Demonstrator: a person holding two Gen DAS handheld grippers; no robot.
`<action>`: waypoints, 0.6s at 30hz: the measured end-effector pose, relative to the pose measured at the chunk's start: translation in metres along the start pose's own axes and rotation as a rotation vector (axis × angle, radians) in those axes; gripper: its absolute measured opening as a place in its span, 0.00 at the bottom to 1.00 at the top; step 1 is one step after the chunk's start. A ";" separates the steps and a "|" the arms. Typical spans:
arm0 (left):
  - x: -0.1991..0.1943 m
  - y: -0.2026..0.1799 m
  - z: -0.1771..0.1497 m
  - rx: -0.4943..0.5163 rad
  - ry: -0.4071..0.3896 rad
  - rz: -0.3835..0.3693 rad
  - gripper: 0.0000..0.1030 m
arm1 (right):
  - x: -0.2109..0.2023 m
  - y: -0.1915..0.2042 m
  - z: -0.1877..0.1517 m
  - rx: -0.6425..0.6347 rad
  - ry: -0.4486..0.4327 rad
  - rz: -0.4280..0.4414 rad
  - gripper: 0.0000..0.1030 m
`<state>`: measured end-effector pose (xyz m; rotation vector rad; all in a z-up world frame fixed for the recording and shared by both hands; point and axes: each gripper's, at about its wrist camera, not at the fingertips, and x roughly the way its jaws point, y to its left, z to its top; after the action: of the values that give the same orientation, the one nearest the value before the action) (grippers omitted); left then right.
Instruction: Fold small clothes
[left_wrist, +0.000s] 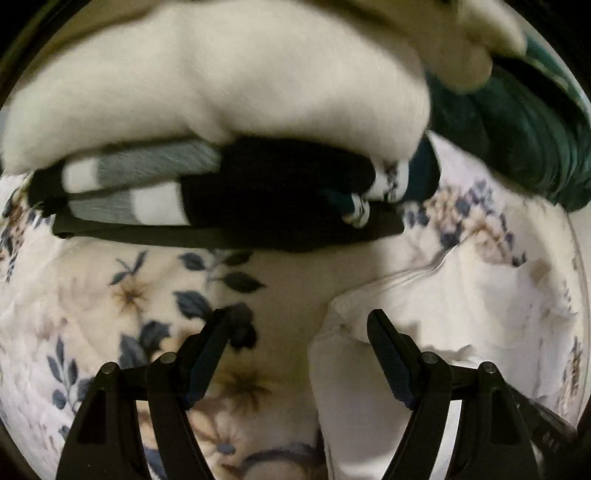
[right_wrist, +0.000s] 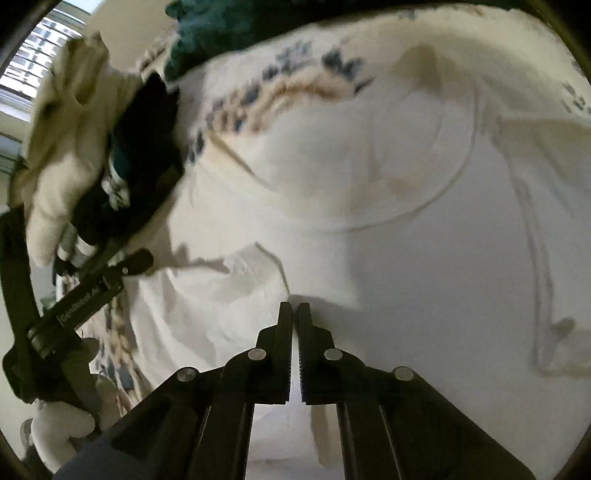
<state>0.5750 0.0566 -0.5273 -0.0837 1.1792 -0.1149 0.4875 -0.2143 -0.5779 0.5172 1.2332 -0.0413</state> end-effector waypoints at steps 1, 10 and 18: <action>-0.009 0.006 -0.002 -0.013 -0.020 0.000 0.73 | -0.010 -0.006 0.002 0.000 -0.028 -0.011 0.00; -0.037 0.032 -0.025 -0.057 -0.069 0.082 0.73 | 0.012 -0.016 0.026 0.085 0.130 0.181 0.47; -0.038 0.032 -0.030 -0.065 -0.042 0.088 0.73 | 0.013 0.018 0.013 -0.098 0.035 0.049 0.01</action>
<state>0.5341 0.0932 -0.5079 -0.0906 1.1425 0.0031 0.5087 -0.2002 -0.5805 0.4638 1.2493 0.0698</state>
